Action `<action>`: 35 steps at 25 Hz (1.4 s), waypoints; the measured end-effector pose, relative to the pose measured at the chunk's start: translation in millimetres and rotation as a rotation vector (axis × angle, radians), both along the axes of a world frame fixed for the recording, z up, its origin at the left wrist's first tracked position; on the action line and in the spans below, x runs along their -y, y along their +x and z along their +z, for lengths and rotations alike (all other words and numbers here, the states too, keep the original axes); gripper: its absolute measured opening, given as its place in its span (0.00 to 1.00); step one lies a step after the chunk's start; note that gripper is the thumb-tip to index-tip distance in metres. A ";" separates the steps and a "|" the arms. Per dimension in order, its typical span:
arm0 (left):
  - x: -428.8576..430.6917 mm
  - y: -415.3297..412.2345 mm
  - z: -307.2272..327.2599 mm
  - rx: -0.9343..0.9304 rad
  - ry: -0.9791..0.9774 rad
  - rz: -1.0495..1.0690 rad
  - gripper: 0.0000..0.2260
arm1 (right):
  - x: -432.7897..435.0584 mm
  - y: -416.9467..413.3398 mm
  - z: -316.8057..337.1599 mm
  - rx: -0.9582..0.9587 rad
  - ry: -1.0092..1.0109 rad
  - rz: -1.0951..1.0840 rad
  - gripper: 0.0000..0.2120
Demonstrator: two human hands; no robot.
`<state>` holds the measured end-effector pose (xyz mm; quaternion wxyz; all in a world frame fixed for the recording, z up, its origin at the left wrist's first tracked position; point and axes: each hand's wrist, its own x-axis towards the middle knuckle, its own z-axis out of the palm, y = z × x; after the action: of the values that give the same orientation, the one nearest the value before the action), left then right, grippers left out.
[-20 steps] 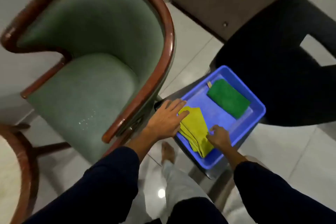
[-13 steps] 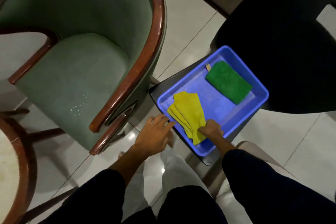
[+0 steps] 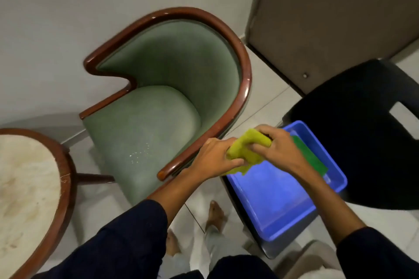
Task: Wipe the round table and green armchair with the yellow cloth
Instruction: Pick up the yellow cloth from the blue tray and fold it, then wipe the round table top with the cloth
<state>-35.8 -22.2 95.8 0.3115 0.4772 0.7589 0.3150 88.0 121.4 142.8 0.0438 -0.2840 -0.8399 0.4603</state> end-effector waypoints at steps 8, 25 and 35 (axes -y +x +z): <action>190.0 -141.9 -4.1 0.791 0.017 0.608 0.14 | 100.6 -168.0 -4.8 -0.049 -0.529 -0.027 0.07; 602.9 -289.2 -252.6 -0.469 -0.689 0.966 0.25 | 578.1 -338.0 -287.5 0.414 0.187 0.089 0.39; 614.2 -295.0 -297.3 -0.534 -0.635 1.032 0.24 | 557.1 -561.8 -328.9 0.214 0.710 0.448 0.32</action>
<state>-330.8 -636.4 -201.6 0.0474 -0.0009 0.9973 0.0558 -473.8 -435.7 -186.0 -0.0497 -0.1082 -0.9869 0.1089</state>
